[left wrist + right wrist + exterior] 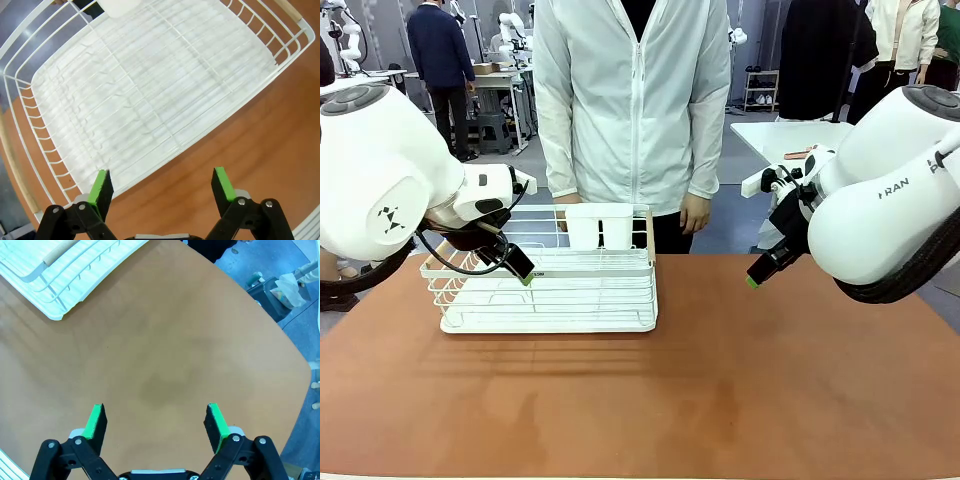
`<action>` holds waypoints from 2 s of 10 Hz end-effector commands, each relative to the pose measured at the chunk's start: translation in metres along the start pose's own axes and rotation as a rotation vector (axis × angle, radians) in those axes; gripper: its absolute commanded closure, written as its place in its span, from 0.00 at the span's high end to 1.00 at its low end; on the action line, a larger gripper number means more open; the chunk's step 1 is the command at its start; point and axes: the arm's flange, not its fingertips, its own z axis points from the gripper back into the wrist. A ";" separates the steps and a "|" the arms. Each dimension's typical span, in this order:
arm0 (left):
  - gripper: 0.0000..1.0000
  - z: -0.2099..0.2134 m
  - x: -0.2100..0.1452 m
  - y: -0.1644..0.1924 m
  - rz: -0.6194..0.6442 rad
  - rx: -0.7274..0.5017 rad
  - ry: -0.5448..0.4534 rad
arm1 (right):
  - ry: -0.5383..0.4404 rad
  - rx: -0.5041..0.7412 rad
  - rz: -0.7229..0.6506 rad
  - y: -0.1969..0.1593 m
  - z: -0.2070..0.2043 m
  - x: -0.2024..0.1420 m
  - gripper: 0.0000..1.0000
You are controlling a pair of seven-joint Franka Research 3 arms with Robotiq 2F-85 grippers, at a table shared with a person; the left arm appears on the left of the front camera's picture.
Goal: Clean the table.
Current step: Pick up the Lint Roller when the human hands it over.
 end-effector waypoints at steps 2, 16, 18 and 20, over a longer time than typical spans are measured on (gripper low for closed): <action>1.00 0.032 0.021 0.018 0.071 -0.132 0.010 | 0.044 0.147 -0.110 -0.022 0.029 0.012 1.00; 1.00 0.198 -0.175 0.291 0.940 -1.255 -0.156 | -0.013 1.090 -0.901 -0.310 0.138 -0.143 1.00; 1.00 0.199 -0.198 0.307 0.871 -1.248 -0.074 | 0.001 1.078 -0.929 -0.335 0.131 -0.169 1.00; 1.00 0.198 -0.198 0.311 0.856 -1.237 -0.046 | 0.009 1.084 -0.938 -0.341 0.122 -0.178 1.00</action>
